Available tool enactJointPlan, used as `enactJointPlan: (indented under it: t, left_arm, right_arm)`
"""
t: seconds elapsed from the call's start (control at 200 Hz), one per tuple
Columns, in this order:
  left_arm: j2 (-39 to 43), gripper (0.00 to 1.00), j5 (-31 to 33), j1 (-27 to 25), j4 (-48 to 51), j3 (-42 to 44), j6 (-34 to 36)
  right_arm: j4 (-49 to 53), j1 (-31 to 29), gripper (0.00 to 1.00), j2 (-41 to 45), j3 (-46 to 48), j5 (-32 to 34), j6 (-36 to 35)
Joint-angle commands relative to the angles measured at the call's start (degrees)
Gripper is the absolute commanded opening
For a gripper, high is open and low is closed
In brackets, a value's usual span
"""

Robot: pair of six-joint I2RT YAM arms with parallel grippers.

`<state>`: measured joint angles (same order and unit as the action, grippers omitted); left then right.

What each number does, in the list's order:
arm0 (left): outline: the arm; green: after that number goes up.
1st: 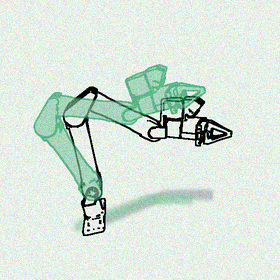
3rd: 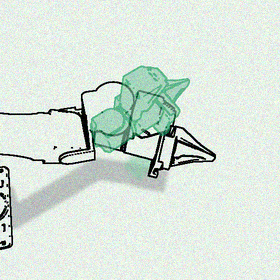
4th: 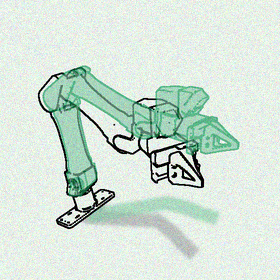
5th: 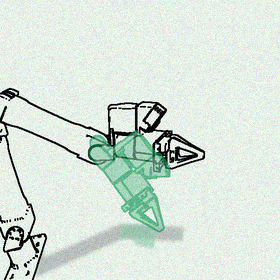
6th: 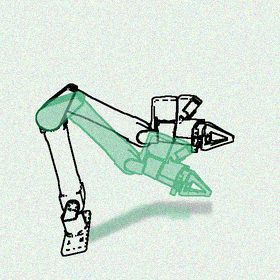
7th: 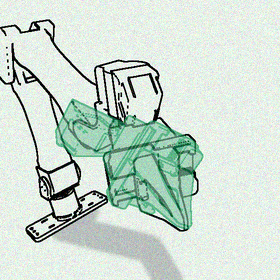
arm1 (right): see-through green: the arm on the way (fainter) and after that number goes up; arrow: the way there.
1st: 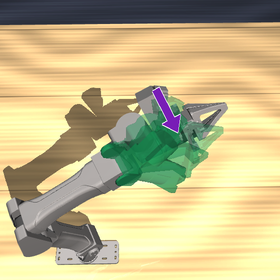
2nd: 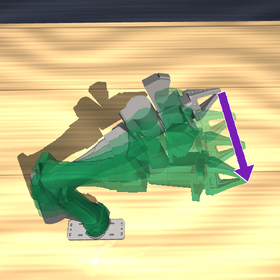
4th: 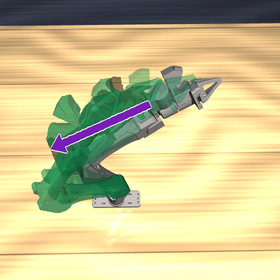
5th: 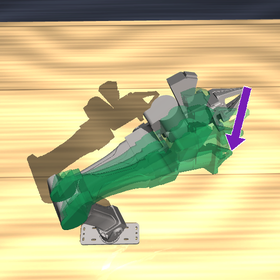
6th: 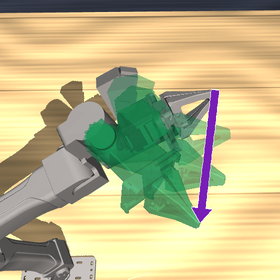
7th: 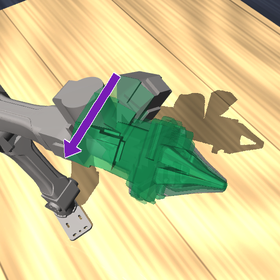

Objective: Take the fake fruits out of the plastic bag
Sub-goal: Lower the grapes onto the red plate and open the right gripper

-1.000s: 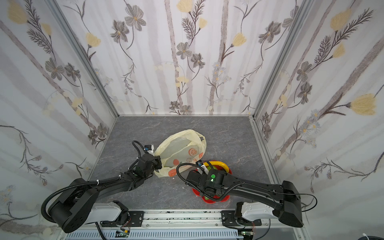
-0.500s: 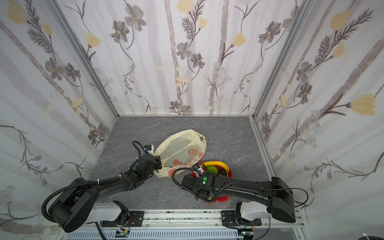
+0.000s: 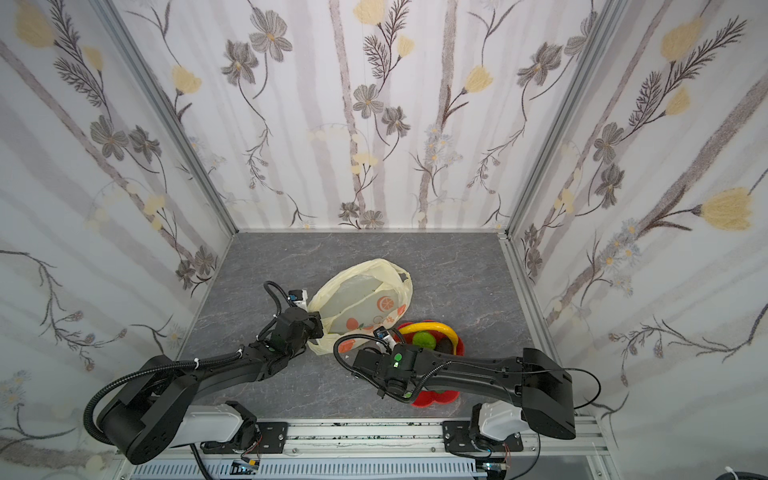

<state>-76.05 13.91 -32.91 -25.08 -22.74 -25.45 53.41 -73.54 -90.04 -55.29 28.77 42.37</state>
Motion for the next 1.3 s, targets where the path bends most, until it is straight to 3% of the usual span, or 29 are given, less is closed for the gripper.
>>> enactJointPlan:
  t: [0.0,0.21,0.645,0.899,1.054,1.164,1.294]
  left_arm:
    - [-0.2,0.0,0.7,0.1,-0.7,-0.1,0.3]
    - [-0.2,0.0,0.4,0.1,-0.8,-0.1,0.2]
    - [-0.7,0.0,0.2,0.4,-0.8,-0.3,0.3]
    - [-1.1,0.0,0.3,0.6,-0.8,-0.3,0.2]
    - [-1.9,0.0,0.0,0.6,-0.8,-0.7,0.1]
    - [-2.1,0.0,-0.2,0.6,-0.8,-0.8,0.2]
    - [-2.0,0.0,0.1,0.6,-0.8,-0.8,0.2]
  right_arm:
    - [-4.5,0.1,0.42,-1.8,-0.2,0.4,0.3]
    - [-5.5,1.1,0.44,-4.8,-0.1,0.5,0.7]
    - [-7.9,3.6,0.51,-2.4,3.1,-1.3,0.3]
    - [-6.3,4.0,0.64,-1.7,3.5,-1.6,1.0]
    - [-5.7,4.1,0.68,3.4,4.7,-4.0,-0.2]
    - [-5.2,4.0,0.81,5.0,5.4,-6.2,-0.7]
    - [-4.4,4.0,0.82,6.7,6.0,-7.3,-0.6]
